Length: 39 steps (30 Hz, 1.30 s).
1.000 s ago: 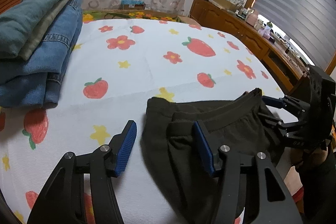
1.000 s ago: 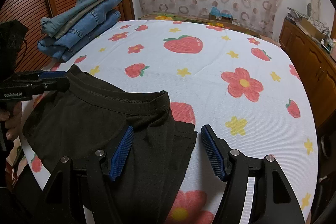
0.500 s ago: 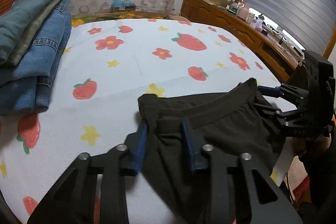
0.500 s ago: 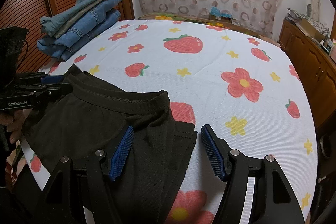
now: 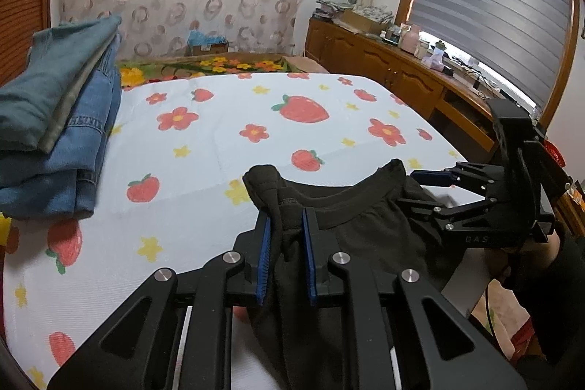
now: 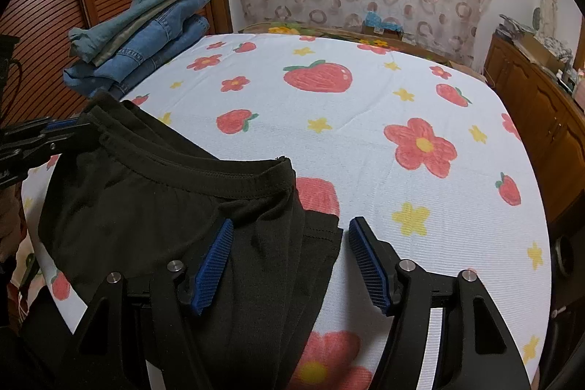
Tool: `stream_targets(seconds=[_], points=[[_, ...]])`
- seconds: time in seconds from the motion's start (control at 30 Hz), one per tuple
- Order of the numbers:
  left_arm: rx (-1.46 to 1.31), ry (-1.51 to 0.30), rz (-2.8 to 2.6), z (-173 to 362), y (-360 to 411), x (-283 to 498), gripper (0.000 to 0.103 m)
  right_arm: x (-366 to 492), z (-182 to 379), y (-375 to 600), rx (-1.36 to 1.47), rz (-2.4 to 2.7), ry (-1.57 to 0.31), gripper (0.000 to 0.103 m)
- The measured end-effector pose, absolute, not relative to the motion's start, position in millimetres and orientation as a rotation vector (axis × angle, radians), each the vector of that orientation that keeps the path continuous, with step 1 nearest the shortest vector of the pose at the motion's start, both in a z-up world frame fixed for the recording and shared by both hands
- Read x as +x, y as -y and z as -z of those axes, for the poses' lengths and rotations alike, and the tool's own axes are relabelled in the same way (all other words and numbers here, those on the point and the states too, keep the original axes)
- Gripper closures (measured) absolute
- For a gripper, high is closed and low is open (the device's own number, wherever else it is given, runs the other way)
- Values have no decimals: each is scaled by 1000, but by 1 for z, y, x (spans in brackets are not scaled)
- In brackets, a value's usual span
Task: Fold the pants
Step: 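Close the left tool on the folded pants' waistband and lift, then carry the folded black pants with the left tool toward the jeans stack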
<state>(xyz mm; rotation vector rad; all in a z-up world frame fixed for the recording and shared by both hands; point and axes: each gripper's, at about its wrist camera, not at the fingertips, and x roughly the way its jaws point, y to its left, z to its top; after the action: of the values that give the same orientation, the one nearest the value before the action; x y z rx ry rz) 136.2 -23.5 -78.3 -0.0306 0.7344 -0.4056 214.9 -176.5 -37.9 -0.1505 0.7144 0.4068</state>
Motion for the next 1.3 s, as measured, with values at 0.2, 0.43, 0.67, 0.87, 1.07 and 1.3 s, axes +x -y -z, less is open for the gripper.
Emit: stream_targets(seconds=[0.2,0.43,0.67,0.87,1.07,1.3], points=[[-25,-722,398,76,25,133,86,212,34,177,-128,-453,-735,76],[9,-678,415,63,33,117,87,201,26,182,-87,-477,-714,90],[11,-608,430,37,34,100,87,172,1,187,-85,-484,-616,90],[25,-553,440,14,36,88,87,151,-19,193,-81,-497,-549,90],[33,-503,440,-6,33,81,87,129,-41,195,-102,-506,-489,90],[39,-455,436,-23,29,75,87,110,-57,196,-106,-506,-424,90]])
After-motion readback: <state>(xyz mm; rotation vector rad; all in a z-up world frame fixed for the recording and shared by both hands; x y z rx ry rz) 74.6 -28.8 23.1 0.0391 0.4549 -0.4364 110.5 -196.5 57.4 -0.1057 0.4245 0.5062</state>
